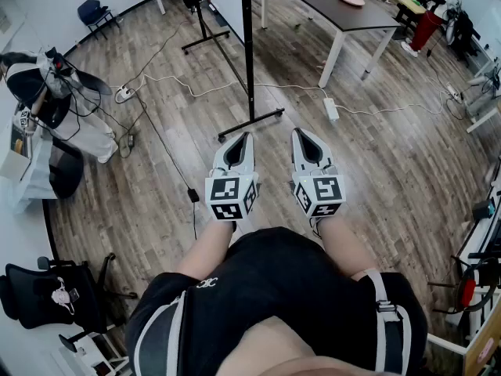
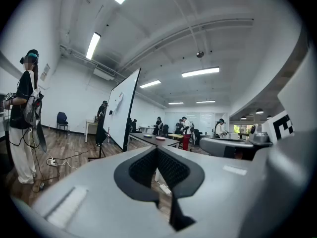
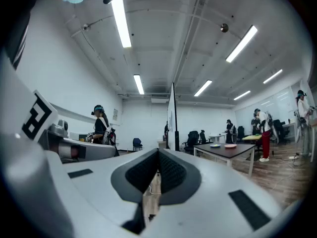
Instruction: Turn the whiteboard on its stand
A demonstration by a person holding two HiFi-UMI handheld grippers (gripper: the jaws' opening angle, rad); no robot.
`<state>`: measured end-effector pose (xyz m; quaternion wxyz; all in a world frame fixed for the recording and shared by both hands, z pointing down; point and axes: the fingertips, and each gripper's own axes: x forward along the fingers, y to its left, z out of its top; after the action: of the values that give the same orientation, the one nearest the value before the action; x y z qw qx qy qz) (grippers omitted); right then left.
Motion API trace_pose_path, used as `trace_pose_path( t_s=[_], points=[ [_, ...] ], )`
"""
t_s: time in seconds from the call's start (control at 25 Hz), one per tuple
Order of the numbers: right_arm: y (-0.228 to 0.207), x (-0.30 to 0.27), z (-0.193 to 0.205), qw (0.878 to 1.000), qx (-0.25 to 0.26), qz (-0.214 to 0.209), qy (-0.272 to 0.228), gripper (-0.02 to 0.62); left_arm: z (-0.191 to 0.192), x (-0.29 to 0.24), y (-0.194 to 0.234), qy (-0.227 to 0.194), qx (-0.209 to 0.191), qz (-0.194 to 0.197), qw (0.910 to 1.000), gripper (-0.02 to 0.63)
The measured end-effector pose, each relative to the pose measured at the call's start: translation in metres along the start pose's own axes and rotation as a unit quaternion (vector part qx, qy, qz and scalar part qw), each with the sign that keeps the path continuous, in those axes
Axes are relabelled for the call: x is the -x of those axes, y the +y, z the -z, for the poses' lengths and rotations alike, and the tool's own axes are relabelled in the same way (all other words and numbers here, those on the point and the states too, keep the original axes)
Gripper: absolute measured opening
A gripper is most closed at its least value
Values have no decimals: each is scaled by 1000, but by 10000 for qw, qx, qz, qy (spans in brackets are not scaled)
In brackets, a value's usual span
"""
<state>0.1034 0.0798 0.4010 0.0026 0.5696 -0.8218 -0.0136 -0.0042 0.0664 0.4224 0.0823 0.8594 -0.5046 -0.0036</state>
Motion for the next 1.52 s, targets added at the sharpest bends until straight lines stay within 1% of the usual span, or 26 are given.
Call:
trace_pose_path(
  t_s=[0.32, 0.44, 0.6, 0.84, 1.04, 1.2, 1.36, 1.52],
  points=[
    [-3, -4, 7, 10000, -32, 5, 39, 6, 1, -8, -3, 44, -22, 56, 10000, 9],
    [-6, -3, 7, 9999, -124, 31, 6, 6, 4, -9, -4, 90, -32, 70, 9999, 9],
    [-9, -7, 7, 9998, -166, 116, -22, 6, 6, -11, 0, 155, -36, 66, 9999, 9],
    [-1, -12, 8, 9997, -202, 133, -20, 6, 12, -4, 8, 240, -80, 75, 9997, 9],
    [11, -19, 12, 9998, -202, -36, 51, 6, 19, 0, 17, 336, -31, 51, 9994, 9],
    [12, -27, 16, 9996, -257, -86, 51, 6, 23, 1, 22, 353, -22, 0, 9994, 9],
    [11, -45, 15, 9994, -289, -204, 5, 6, 20, -6, 34, 346, -42, -99, 9993, 9],
    [14, -72, 14, 9990, -293, -339, -63, 6, 17, -14, 55, 353, -102, -225, 9991, 9]
  ],
)
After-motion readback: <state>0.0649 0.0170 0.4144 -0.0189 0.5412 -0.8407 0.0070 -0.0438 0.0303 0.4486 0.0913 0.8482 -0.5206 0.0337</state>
